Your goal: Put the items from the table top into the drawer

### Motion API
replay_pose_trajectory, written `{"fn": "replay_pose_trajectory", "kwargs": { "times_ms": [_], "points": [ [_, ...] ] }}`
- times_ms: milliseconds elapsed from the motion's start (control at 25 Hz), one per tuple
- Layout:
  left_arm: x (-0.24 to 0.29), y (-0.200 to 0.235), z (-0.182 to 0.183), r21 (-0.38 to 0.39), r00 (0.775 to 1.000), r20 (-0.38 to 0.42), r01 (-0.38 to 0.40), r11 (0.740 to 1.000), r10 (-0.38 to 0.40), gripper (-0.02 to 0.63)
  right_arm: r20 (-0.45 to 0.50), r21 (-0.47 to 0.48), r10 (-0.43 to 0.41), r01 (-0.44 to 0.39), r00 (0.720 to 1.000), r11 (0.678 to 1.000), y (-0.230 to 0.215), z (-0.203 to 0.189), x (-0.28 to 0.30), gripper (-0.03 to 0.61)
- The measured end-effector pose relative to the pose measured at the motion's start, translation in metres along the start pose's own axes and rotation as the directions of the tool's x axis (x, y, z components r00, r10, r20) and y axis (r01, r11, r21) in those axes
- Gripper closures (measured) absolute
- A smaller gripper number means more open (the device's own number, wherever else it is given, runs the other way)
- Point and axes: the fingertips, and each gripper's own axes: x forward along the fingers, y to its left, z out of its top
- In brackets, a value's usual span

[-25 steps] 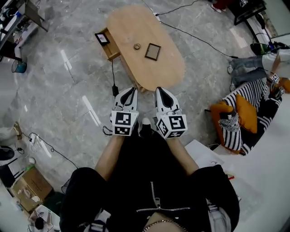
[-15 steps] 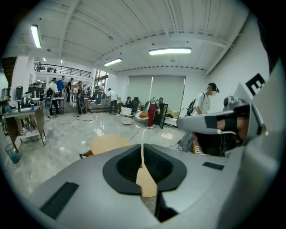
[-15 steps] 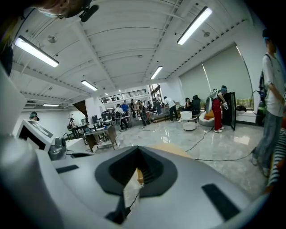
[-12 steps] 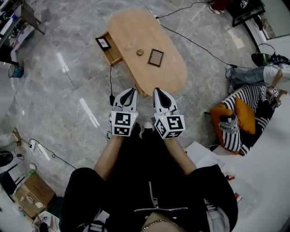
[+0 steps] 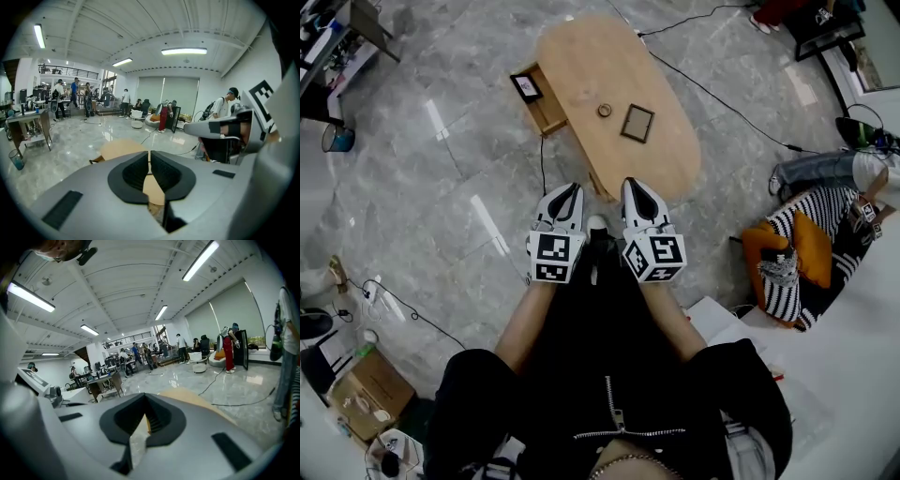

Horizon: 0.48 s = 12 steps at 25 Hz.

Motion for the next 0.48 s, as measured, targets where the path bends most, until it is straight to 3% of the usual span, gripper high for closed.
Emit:
{"fn": "replay_pose_trajectory", "kwargs": {
  "times_ms": [320, 480],
  "points": [
    [0.036, 0.017, 0.015, -0.014, 0.999, -0.001, -0.037, 0.999, 0.037, 0.588, 0.011, 0.001, 0.063, -0.063, 0.998, 0.998, -0.014, 0.021, 0.055, 0.569],
    [0.056, 0.025, 0.036, 0.029, 0.998, 0.013, -0.056, 0.998, 0.055, 0.588, 0.052, 0.005, 0.082, -0.082, 0.995, 0.997, -0.025, 0.049, 0.08, 0.569]
  ]
}}
